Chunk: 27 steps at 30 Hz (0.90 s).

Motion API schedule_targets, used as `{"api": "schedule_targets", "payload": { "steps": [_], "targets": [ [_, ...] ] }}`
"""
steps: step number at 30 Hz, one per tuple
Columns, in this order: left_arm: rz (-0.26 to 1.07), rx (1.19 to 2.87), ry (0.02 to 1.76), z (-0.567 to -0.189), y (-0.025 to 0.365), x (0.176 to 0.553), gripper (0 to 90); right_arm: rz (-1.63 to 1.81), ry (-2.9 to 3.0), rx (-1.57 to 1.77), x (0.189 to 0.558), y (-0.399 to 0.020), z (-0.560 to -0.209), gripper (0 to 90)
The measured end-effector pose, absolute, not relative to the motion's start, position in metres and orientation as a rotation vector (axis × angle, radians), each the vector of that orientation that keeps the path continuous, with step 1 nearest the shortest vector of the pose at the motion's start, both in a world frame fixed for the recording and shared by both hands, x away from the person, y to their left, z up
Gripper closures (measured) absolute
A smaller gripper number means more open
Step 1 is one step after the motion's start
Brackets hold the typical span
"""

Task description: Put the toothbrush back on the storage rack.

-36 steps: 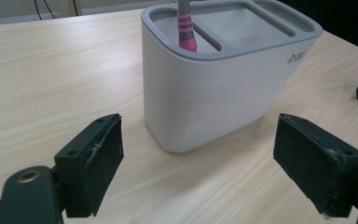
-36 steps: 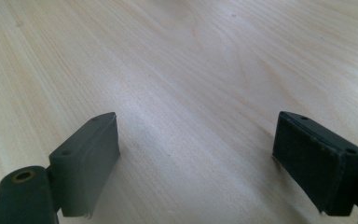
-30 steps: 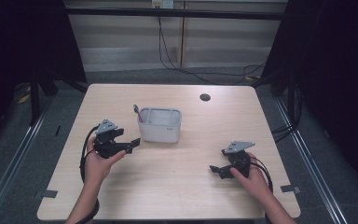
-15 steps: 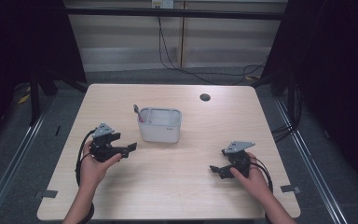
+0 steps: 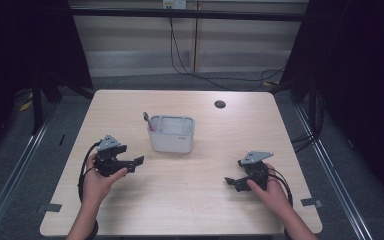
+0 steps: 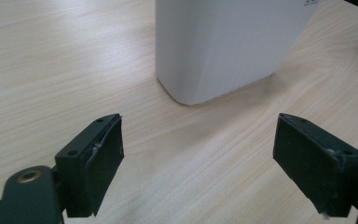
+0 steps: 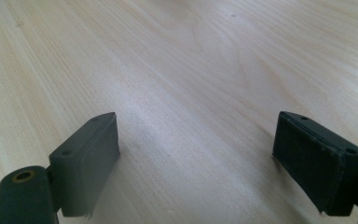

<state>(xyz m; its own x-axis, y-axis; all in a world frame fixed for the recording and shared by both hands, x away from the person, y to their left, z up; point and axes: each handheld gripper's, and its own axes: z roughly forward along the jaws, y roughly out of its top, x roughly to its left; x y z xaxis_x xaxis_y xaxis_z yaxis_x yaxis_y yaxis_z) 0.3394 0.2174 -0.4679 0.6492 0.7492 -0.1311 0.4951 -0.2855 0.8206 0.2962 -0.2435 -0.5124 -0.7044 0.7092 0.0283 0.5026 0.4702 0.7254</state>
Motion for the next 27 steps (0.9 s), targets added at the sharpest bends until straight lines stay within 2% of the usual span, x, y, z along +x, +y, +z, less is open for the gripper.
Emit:
{"api": "schedule_targets", "payload": {
  "steps": [27],
  "targets": [
    [0.337,2.076,0.975,-0.489,0.230,0.335,16.1,1.068,2.444,1.035,0.296,-0.244,-0.512,13.9]
  ]
}}
